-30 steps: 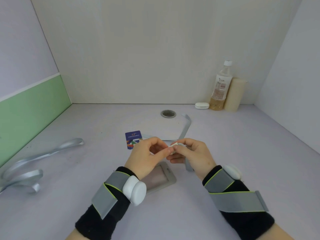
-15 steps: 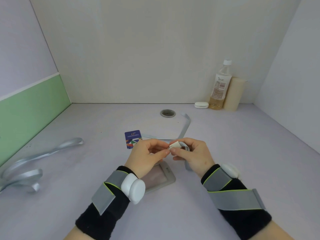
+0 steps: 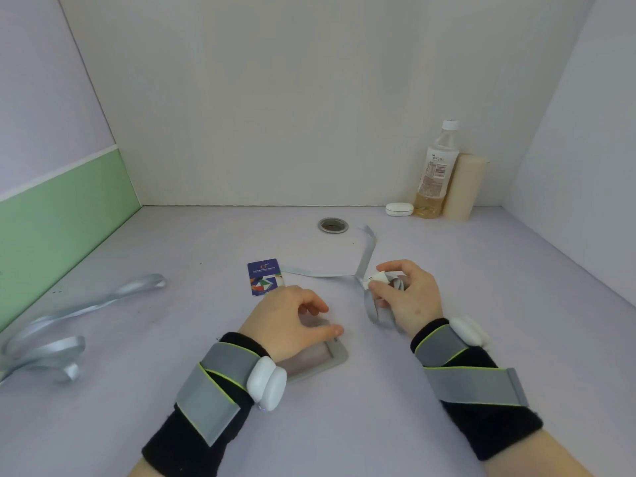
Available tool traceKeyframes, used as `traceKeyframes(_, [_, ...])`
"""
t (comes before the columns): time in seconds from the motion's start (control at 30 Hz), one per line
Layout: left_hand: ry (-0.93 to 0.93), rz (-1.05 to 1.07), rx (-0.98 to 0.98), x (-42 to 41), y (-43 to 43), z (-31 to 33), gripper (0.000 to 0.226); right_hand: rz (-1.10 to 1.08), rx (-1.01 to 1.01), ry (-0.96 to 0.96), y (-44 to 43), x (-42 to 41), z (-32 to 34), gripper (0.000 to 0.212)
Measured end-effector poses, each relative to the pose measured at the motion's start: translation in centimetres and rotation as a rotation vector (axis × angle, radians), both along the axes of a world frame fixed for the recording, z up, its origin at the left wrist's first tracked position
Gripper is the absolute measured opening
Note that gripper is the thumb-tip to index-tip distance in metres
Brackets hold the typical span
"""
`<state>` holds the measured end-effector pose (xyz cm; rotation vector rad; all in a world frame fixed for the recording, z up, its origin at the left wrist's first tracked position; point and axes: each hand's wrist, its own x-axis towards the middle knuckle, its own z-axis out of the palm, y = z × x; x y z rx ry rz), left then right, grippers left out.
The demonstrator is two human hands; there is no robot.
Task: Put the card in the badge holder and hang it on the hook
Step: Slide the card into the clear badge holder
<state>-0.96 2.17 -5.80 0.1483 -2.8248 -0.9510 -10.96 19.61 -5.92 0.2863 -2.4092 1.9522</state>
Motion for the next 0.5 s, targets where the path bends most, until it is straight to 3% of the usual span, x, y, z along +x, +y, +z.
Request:
traceKeyframes(0.2, [-0.148,-0.141,-0.143,0.7,0.2,0.6,0.075,-0.179,0.214,0.085,1.2,-1.5,-0.2,0.01])
traceKeyframes(0.5, [-0.111,-0.145,-0.111,1.0,0.1,0.5,0.065,-0.139,0.25,0.066,1.6,-1.6,-0.1,0.006])
